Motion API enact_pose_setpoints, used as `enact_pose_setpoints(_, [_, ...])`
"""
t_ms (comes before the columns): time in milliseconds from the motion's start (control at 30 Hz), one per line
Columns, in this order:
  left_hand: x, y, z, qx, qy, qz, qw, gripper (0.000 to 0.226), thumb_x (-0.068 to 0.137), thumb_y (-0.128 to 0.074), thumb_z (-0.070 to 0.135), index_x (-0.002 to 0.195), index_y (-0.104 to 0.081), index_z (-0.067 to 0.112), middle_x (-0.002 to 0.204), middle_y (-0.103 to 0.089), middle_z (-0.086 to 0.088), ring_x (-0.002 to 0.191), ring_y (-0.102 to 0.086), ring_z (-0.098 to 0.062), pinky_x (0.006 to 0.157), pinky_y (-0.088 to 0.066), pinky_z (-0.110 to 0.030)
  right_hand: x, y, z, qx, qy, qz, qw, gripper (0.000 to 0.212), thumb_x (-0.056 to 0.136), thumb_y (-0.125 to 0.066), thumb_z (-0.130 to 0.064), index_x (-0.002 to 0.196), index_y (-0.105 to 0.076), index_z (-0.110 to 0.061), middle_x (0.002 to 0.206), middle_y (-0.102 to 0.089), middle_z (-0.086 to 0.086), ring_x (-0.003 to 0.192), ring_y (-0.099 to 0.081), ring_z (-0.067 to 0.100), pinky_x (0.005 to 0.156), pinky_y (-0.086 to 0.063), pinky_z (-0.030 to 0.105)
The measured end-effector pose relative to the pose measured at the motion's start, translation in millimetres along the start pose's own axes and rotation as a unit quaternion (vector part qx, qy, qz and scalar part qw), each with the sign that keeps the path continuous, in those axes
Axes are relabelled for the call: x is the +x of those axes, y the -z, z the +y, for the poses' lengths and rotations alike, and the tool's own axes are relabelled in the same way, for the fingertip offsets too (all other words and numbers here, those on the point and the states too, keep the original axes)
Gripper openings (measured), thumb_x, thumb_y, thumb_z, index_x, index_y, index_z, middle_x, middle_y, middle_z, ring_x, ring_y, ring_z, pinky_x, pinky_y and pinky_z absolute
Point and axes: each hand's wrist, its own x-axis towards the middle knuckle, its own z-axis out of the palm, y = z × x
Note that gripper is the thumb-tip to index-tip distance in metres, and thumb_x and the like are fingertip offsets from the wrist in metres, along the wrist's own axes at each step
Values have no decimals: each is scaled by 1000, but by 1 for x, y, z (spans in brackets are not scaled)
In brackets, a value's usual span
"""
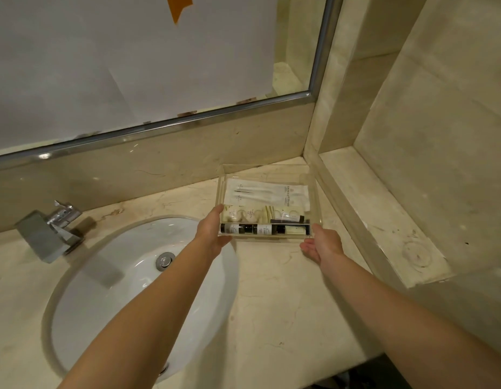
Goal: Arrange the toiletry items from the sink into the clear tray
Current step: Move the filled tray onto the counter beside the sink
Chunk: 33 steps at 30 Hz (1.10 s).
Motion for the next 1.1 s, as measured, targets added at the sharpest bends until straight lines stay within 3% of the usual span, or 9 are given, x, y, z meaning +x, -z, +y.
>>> enact_pose_setpoints(100, [2,-5,1,33,-1,-22,999,62,82,-61,47,138,-47,24,142,-48,-9,120,-56,-30,99,-50,-40,6,-5,1,22,30,17,999,17,96,-51,-21,94,-63,-8,78,-65,5,86,-71,27,93,-55,44])
enact_pose_setpoints(167, [2,-8,1,43,4,-22,999,62,84,-60,48,140,-43,25,147,-41,-11,125,-52,-33,101,-49,-39,11,-8,3,40,33,27,998,35,92,-55,-22,124,-56,-7,80,-67,3,84,-71,23,91,-56,42])
enact_pose_setpoints(233, [4,-10,1,59,4,-25,998,62,87,-59,47,141,-41,24,149,-38,-13,126,-50,-33,103,-48,-39,13,-10,3,71,35,30,996,45,91,-57,-20,134,-49,-7,83,-67,2,86,-70,19,91,-55,39])
enact_pose_setpoints(400, [1,-27,2,74,21,-55,995,50,89,-57,48,128,-45,21,117,-56,-8,111,-59,-28,97,-51,-36,7,-16,-8,140,44,-12,989,45,93,-52,-7,137,-45,-6,111,-62,11,108,-64,25,98,-51,36])
enact_pose_setpoints(500, [2,-39,3,61,33,-63,996,61,84,-61,53,134,-45,23,133,-49,-8,111,-60,-30,95,-53,-38,3,-20,-11,124,44,-55,990,51,95,-54,-11,144,-37,-11,109,-58,5,114,-60,25,102,-48,39])
enact_pose_setpoints(700, [5,-58,1,-21,44,-65,997,67,73,-66,58,127,-54,21,120,-64,-11,103,-66,-26,89,-56,-39,3,-32,-18,121,33,-124,984,57,96,-54,-14,148,-30,-16,138,-50,11,125,-53,25,107,-45,43])
enact_pose_setpoints(800, [11,-62,0,-57,34,-58,996,61,77,-65,55,126,-54,20,118,-65,-11,107,-65,-25,101,-49,-39,9,-38,-23,142,33,-130,981,60,95,-55,-15,149,-29,-17,141,-48,11,125,-52,25,107,-44,42])
enact_pose_setpoints(933, [16,-69,0,-63,38,-61,995,58,84,-60,52,128,-51,16,126,-59,-11,114,-60,-25,104,-46,-36,15,-47,-28,154,26,-119,981,62,93,-59,-17,148,-31,-14,134,-51,12,117,-55,21,106,-46,41])
enact_pose_setpoints(1100, [19,-70,4,-29,41,-64,997,55,85,-58,53,127,-51,19,123,-59,-12,108,-60,-26,93,-48,-34,20,-50,-28,129,20,-122,984,61,93,-60,-17,147,-32,-13,136,-50,8,126,-51,22,109,-42,42])
